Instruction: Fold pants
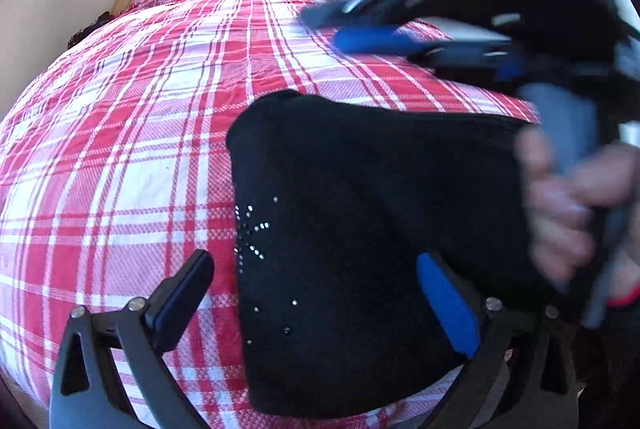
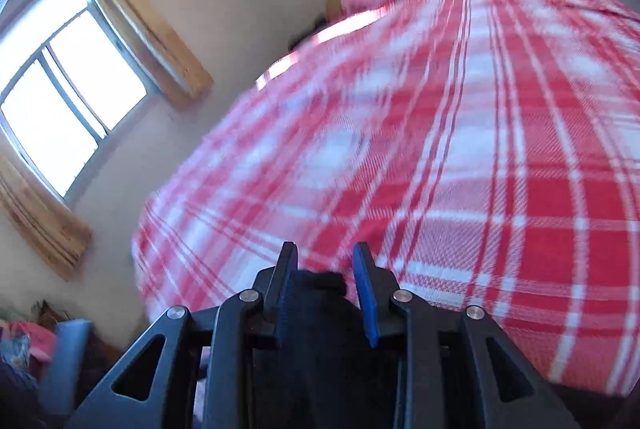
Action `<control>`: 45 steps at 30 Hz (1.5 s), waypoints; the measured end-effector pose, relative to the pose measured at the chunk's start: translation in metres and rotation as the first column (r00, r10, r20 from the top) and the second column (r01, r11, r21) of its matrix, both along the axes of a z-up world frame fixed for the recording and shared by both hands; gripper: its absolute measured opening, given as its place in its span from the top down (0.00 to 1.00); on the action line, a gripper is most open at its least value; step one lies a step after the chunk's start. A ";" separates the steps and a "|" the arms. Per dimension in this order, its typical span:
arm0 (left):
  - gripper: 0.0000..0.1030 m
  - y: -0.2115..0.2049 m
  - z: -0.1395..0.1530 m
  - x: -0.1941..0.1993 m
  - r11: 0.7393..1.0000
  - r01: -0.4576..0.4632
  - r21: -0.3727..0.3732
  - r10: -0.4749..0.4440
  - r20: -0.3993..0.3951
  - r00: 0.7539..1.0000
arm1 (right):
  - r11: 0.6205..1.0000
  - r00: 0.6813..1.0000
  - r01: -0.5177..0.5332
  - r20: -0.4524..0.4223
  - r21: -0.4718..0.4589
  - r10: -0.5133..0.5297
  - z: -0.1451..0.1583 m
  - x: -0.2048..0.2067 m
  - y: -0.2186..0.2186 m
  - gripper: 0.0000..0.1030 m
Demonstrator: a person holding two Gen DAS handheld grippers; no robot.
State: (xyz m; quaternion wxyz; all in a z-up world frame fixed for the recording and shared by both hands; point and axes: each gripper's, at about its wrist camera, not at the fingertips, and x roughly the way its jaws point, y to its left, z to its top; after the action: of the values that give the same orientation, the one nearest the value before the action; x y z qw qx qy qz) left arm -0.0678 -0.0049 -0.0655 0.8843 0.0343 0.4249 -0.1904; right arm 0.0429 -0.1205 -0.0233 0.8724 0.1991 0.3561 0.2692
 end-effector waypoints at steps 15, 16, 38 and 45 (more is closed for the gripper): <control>0.00 -0.042 0.037 0.008 0.991 -0.007 0.137 -0.009 0.120 0.993 | 0.870 0.875 0.474 0.184 -0.139 -0.448 0.034 -0.170 -0.093 0.51; 0.00 -0.046 0.036 0.006 0.990 -0.003 0.143 -0.014 0.116 0.993 | 0.854 0.865 0.494 0.192 -0.163 -0.464 0.033 -0.175 -0.093 0.51; 0.00 -0.011 0.033 -0.008 0.996 -0.076 0.053 0.070 0.112 0.991 | 0.816 0.817 0.576 0.068 -0.048 -0.573 -0.009 -0.235 -0.121 0.50; 0.00 0.010 0.010 0.023 0.992 -0.125 -0.034 0.124 -0.024 0.992 | 0.797 0.797 0.604 0.008 -0.012 -0.604 -0.039 -0.212 -0.146 0.40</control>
State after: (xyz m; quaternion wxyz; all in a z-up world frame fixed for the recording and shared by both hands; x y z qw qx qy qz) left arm -0.0445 0.0052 -0.0552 0.8904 -0.0102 0.4322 -0.1427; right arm -0.1691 -0.2664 -0.0628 0.9148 0.2955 0.2742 -0.0250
